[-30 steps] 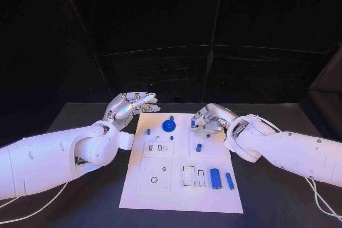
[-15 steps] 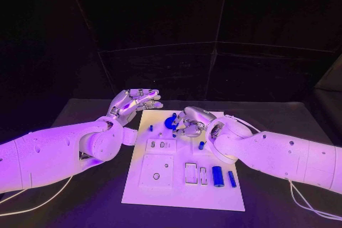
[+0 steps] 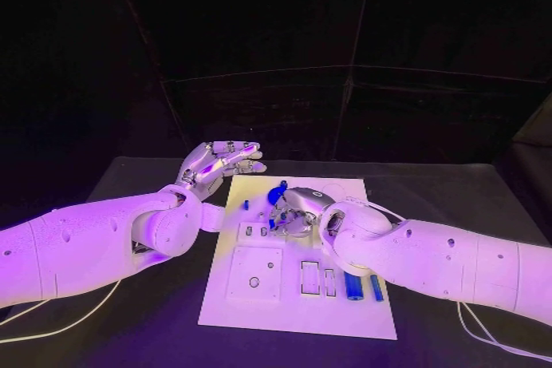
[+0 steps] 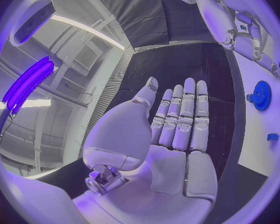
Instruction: Assemble the parts on the task board
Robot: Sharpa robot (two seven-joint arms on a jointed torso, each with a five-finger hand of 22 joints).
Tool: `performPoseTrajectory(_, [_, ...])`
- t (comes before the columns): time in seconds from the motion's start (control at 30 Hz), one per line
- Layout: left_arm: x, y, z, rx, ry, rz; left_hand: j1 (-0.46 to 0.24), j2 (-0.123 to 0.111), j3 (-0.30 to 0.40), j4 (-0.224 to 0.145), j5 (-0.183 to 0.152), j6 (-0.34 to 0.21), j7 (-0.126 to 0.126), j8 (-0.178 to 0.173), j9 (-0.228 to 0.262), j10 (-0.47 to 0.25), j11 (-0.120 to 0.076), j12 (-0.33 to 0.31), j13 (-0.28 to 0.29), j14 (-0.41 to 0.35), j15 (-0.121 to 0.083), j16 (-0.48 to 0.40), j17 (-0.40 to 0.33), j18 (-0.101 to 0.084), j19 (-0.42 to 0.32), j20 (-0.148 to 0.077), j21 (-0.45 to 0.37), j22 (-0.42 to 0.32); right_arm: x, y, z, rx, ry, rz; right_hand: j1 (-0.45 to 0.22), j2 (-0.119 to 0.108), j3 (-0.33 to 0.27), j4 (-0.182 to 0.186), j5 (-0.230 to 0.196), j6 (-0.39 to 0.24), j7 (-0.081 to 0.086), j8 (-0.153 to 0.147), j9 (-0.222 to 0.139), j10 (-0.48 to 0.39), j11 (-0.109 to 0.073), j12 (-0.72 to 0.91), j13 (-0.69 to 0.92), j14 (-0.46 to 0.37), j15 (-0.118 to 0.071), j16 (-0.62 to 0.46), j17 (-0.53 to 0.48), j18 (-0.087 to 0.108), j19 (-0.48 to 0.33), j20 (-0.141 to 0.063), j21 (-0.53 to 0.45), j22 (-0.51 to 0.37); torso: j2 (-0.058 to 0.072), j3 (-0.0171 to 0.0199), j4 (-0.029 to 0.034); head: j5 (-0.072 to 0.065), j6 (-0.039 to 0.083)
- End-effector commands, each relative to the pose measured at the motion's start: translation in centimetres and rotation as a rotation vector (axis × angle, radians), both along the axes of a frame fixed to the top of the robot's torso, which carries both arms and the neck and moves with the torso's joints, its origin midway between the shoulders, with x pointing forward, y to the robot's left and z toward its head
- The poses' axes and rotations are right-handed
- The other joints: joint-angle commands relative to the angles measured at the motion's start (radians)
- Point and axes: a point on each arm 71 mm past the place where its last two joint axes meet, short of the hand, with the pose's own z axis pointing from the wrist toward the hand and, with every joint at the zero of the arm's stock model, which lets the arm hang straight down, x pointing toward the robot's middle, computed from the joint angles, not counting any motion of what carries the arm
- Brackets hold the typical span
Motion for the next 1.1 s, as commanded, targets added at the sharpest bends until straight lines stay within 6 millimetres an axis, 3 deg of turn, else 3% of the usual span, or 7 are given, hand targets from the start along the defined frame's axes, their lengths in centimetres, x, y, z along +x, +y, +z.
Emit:
performPoseTrajectory(0.03, [0.0,-0.1,0.3,-0.019,-0.032,-0.009,0.000,0.008,-0.001,-0.005,0.004,0.005,0.001,-0.006,-0.001,0.007,-0.001,-0.007,-0.001,0.008,-0.002,-0.004,0.001,0.014,0.006,0.001,-0.007,-0.001,-0.1,0.2,-0.2,-0.050,-0.009,0.012,-0.005,0.009,0.005,-0.002,0.004,0.024,-0.020,0.007,0.003,-0.002,-0.005,-0.005,0.051,0.068,-0.007,0.000,0.066,-0.008,0.007,-0.007,0.003,0.132,0.000,0.0002,-0.0012,0.002,-0.003])
performPoseTrajectory(1.1, [0.0,-0.2,0.3,-0.020,-0.030,-0.012,0.000,0.008,-0.001,-0.005,0.004,0.005,0.001,-0.006,-0.001,0.007,-0.001,-0.007,-0.001,0.008,-0.002,-0.004,0.001,0.014,0.006,0.001,-0.007,-0.001,-0.1,0.4,-1.4,-0.129,0.016,0.017,-0.019,-0.007,0.004,-0.004,0.003,0.014,-0.017,-0.002,0.000,-0.009,-0.003,-0.017,0.043,0.066,-0.007,-0.003,0.060,-0.007,0.004,-0.008,0.001,0.129,0.000,0.0001,-0.0011,0.005,-0.015])
